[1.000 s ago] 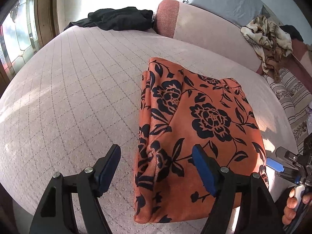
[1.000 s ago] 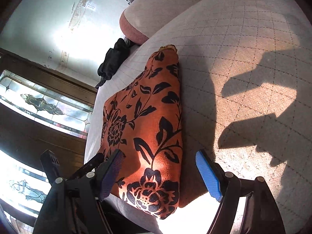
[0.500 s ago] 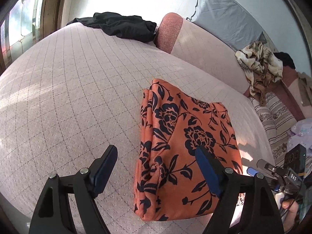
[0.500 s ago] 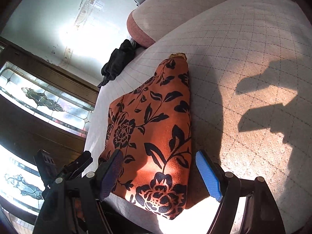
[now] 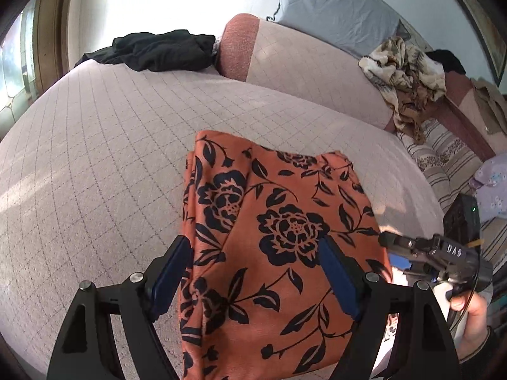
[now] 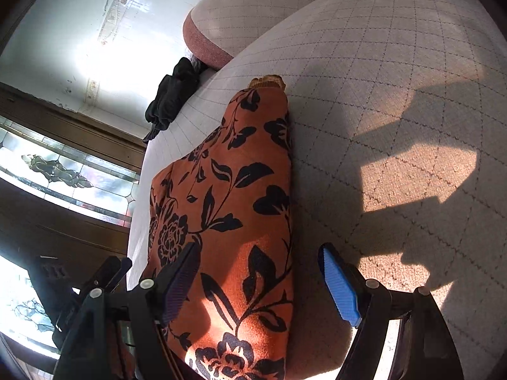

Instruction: Fold small clothes

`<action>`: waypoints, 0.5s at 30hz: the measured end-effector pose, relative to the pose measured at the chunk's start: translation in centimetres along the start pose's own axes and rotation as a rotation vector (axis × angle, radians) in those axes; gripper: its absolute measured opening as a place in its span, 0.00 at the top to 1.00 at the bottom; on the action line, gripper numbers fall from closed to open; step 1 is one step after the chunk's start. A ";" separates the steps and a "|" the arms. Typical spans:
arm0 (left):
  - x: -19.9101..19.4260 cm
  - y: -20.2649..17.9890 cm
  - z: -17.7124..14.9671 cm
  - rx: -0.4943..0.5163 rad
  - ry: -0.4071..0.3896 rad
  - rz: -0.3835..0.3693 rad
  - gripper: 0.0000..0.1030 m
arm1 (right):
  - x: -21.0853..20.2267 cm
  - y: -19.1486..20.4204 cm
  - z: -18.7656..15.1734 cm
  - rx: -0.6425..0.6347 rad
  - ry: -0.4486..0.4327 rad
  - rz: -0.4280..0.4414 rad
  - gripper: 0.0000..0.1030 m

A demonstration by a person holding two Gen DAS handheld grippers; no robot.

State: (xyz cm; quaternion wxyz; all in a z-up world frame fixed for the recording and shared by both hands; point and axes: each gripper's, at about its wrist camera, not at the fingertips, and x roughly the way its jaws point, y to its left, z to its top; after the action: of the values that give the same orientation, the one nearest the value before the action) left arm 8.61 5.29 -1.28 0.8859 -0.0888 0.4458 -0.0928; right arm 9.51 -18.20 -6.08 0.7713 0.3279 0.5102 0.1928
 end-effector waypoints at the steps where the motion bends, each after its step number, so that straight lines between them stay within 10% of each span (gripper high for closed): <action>1: 1.1 -0.2 -0.4 0.016 0.023 0.029 0.20 | 0.3 -0.1 0.4 0.006 -0.003 0.001 0.22; 7: 3.7 0.1 -1.9 0.030 0.051 0.099 0.16 | 3.1 0.4 2.8 -0.016 0.008 -0.001 0.27; 8: 3.7 0.2 -1.9 0.024 0.055 0.102 0.16 | 3.5 1.3 2.9 -0.060 0.032 -0.009 0.61; 9: 3.7 0.4 -1.9 0.018 0.056 0.100 0.15 | 3.5 2.6 2.8 -0.118 0.028 -0.061 0.63; 13: 4.5 1.7 -2.3 -0.060 0.081 0.049 0.12 | 3.1 5.0 1.9 -0.266 -0.018 -0.195 0.65; 15: 4.4 1.8 -2.4 -0.064 0.073 0.045 0.11 | 3.5 4.0 1.5 -0.231 -0.014 -0.213 0.46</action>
State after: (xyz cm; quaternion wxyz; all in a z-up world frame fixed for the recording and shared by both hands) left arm 9.43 5.78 -6.52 0.8675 -0.1033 0.4826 -0.0617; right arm 12.48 -13.57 -5.15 0.8236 0.1825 0.5111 0.1647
